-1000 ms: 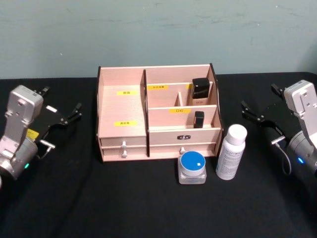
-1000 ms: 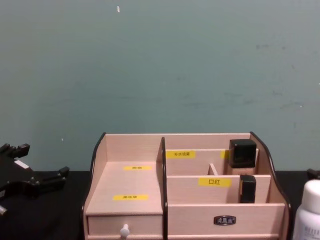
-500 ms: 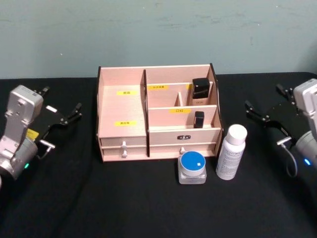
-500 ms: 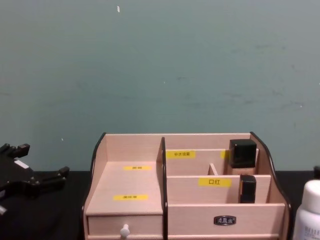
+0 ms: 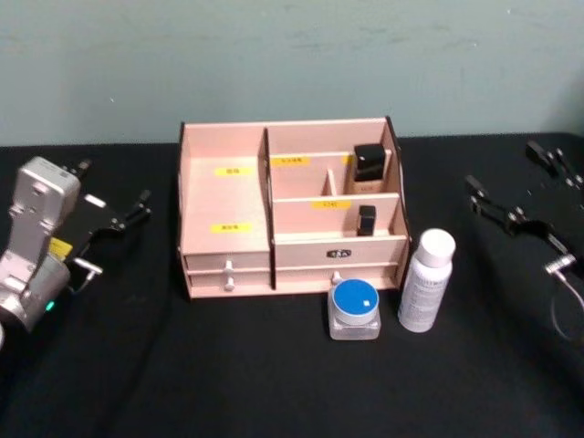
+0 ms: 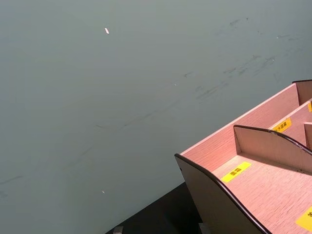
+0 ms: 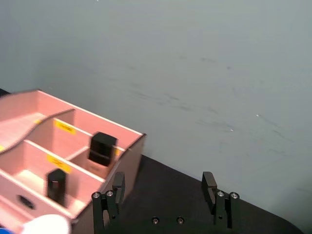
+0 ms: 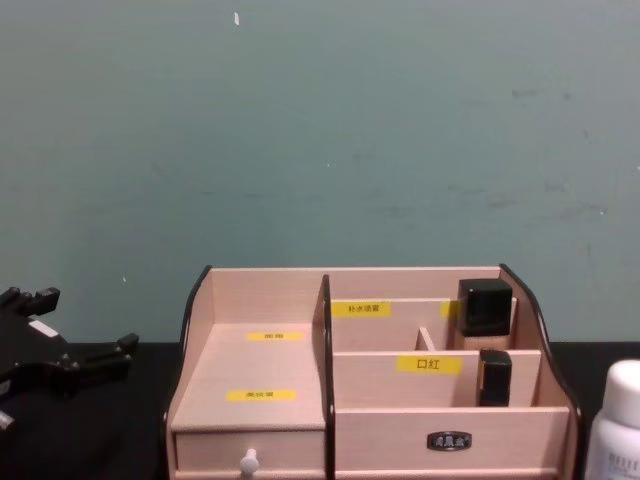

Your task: Pick up the facial cleanser and watermelon frost from the table and place them into the tiered storage box.

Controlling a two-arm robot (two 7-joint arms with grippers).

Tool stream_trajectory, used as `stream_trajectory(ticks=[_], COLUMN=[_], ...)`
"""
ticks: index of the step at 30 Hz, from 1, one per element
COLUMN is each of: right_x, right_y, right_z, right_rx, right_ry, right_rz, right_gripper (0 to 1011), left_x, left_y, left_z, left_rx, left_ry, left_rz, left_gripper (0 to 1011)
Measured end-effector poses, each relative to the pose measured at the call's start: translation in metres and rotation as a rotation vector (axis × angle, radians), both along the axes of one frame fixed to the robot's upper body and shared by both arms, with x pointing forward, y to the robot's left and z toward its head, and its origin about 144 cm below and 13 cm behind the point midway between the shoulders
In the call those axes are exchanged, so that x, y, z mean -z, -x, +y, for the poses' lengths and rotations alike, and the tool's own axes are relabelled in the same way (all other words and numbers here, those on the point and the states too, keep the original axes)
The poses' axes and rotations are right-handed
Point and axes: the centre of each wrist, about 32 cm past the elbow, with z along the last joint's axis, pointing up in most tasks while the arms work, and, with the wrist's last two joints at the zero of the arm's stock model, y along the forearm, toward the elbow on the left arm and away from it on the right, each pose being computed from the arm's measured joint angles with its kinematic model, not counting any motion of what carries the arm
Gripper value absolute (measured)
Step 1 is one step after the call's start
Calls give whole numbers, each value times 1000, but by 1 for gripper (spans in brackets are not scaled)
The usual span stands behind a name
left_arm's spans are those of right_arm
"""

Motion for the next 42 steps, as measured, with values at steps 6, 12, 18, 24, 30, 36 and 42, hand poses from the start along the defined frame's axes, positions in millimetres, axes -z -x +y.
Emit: stream_trajectory(ticks=[6,12,18,24,30,36,42], right_x=[-11,-16,-13,-3,9,19,27], right_y=[20,42,56,63,63,62,59], right_z=[1,4,7,8,9,10,12], right_rx=[-57,-118,-150,-161,-164,-159,-144], right_ry=[-28,-63,-67,-71,-74,-73,-61], right_rz=[18,73,133,196,242,269,278], right_gripper=[1003,1002,1003,1002,1002,1003,1002], left_x=[0,0,0,0,0,0,0], left_y=[0,0,0,0,0,0,0], left_z=[0,0,0,0,0,0,0], left_rx=[0,0,0,0,0,0,0], left_ry=[0,0,0,0,0,0,0], left_rz=[0,0,0,0,0,0,0], left_gripper=[1001,1001,1001,1001,1001,1001,1001])
